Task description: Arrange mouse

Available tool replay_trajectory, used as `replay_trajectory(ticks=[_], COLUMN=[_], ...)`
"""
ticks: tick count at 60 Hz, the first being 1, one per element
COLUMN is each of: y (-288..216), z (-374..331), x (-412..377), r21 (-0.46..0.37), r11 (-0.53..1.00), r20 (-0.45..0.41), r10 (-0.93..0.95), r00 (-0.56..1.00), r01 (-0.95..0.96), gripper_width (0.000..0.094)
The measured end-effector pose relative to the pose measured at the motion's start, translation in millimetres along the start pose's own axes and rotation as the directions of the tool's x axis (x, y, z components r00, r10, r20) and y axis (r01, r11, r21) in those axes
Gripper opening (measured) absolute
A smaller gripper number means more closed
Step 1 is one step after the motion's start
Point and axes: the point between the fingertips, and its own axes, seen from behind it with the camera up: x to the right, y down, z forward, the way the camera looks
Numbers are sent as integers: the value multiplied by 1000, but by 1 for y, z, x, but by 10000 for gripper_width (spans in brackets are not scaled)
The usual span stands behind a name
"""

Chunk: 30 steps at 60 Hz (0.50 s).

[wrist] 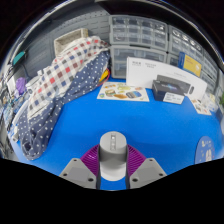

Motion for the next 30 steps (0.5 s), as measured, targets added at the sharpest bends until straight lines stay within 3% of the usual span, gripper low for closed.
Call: replay_trajectory(ticks=[8, 19, 30], y=[-53, -125, -114], z=[-55, -156, -197], x=[36, 148, 269], r21=[111, 293, 313], r11=[993, 955, 949], r20=[19, -59, -127], r10=[-37, -36, 4], r00=[999, 998, 992], r01=[34, 52, 36], gripper_width=[344, 344, 345])
